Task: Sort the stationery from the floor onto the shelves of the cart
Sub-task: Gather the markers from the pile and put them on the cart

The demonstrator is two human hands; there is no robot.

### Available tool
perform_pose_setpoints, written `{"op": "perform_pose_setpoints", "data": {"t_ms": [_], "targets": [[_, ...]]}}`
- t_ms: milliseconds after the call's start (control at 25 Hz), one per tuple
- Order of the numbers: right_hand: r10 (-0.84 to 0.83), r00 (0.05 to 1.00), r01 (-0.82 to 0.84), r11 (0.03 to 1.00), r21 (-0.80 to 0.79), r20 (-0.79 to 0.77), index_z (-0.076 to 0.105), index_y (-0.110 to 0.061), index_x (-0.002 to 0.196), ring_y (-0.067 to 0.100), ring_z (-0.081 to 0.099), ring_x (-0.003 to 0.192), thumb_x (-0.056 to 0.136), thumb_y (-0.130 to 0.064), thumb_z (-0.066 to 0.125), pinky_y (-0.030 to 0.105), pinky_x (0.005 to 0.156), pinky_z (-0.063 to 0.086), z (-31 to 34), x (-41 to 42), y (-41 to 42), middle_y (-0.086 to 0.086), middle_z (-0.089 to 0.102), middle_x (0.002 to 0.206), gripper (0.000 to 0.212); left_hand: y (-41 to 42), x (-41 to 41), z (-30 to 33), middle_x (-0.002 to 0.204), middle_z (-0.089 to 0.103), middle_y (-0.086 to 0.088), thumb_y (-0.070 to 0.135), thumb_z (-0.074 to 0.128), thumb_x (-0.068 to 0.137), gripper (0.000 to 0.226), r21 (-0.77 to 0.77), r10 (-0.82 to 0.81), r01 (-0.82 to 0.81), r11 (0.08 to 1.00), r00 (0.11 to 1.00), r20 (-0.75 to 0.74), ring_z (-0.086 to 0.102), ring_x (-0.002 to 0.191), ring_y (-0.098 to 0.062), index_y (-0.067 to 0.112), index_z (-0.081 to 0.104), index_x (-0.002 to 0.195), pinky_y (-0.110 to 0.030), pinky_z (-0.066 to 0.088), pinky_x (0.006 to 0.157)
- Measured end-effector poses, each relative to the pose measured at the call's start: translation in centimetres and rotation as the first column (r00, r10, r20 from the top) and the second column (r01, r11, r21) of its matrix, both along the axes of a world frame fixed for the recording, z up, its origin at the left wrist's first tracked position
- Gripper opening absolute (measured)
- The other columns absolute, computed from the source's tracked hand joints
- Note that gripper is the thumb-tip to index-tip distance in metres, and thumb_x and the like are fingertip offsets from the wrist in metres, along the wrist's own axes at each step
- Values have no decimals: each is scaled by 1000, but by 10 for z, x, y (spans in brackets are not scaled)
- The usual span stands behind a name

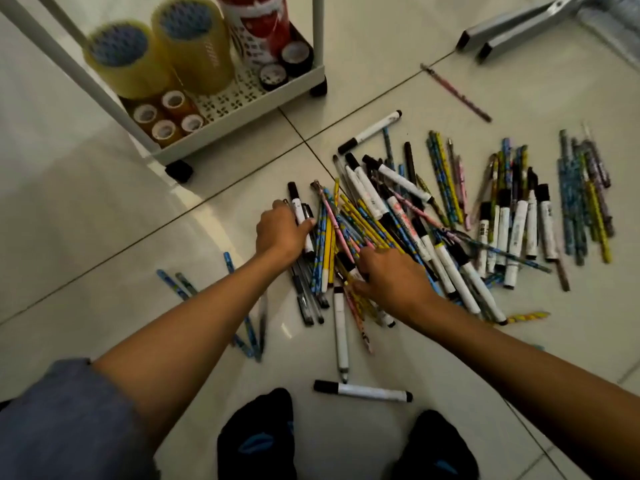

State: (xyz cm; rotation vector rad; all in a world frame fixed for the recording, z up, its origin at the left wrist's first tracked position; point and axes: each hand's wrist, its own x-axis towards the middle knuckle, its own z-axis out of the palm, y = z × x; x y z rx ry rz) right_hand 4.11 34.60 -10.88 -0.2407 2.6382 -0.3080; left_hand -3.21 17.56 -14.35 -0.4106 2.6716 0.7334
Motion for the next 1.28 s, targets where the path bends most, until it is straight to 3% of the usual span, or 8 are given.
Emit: {"op": "perform_pose_setpoints", "data": {"t_ms": [240, 360, 440, 680, 800, 920, 1080, 1280], "targets": [[-138, 989, 131, 985, -108, -61, 42, -16, 81, 26, 47, 66, 89, -32, 52, 30, 49, 25, 0, 4, 1, -1, 46, 72, 21, 8, 2, 15, 101, 62, -14, 37, 59, 89, 38, 36, -33, 33, 999, 999, 1, 60, 86, -30, 4, 56, 108, -32, 41, 64], [-381, 925, 354, 870, -342, -13, 41, -14, 74, 22, 42, 56, 90, -28, 49, 32, 49, 25, 1, 13, 5, 4, 46, 64, 22, 11, 23, 29, 88, 59, -9, 37, 41, 96, 34, 233, 25, -22, 972, 1000, -10, 57, 70, -25, 6, 47, 112, -35, 48, 59], [-420, 905, 409, 818, -404, 66, 41, -18, 75, 17, 38, 55, 91, -26, 49, 32, 50, 27, 4, 24, 8, 2, 44, 63, 20, 10, 50, 35, 77, 53, -4, 34, 37, 98, 28, 317, 42, -50, 947, 999, 32, 48, 58, -17, 9, 43, 110, -29, 39, 49], [-151, 967, 218, 905, -366, 203, 61, -21, 87, 23, 57, 71, 84, -28, 66, 32, 58, 42, 1, 57, 28, 1, 61, 76, 9, 11, 121, 15, 64, 54, -2, 36, 64, 87, 33, 172, -222, 220, 960, 975, -13, 54, 64, -21, 16, 51, 64, -31, 32, 55], [69, 969, 10, 948, -317, 236, 57, -29, 91, 15, 55, 72, 79, -38, 72, 33, 61, 43, 3, 76, 30, -9, 58, 74, 22, 19, 135, 8, 67, 55, -5, 41, 67, 84, 33, 71, -336, 341, 937, 939, -72, 58, 68, -25, 9, 62, 76, -28, 34, 58], [247, 940, -206, 961, -184, 234, 55, -26, 110, 18, 59, 88, 73, -60, 69, 33, 67, 47, -2, 91, 25, -5, 64, 97, 52, 27, 137, 7, 67, 51, -4, 46, 70, 80, 38, 2, -368, 369, 929, 927, -73, 59, 67, -25, 9, 63, 81, -29, 37, 57], [403, 902, -397, 915, -70, 156, 51, -23, 113, 25, 58, 93, 80, -52, 64, 30, 62, 33, -11, 110, 14, 0, 58, 109, 45, 30, 135, 8, 65, 49, -2, 34, 70, 83, 30, 22, -341, 342, 939, 939, -37, 54, 63, -22, 14, 51, 71, -28, 34, 57], [365, 923, -353, 929, -110, 122, 54, -24, 114, 27, 58, 92, 80, -44, 59, 31, 62, 35, -13, 107, 23, -1, 53, 108, 39, 28, 130, 16, 73, 56, -2, 37, 58, 84, 22, 96, -281, 277, 956, 959, 25, 55, 67, -23, 15, 55, 82, -28, 34, 55]]}}
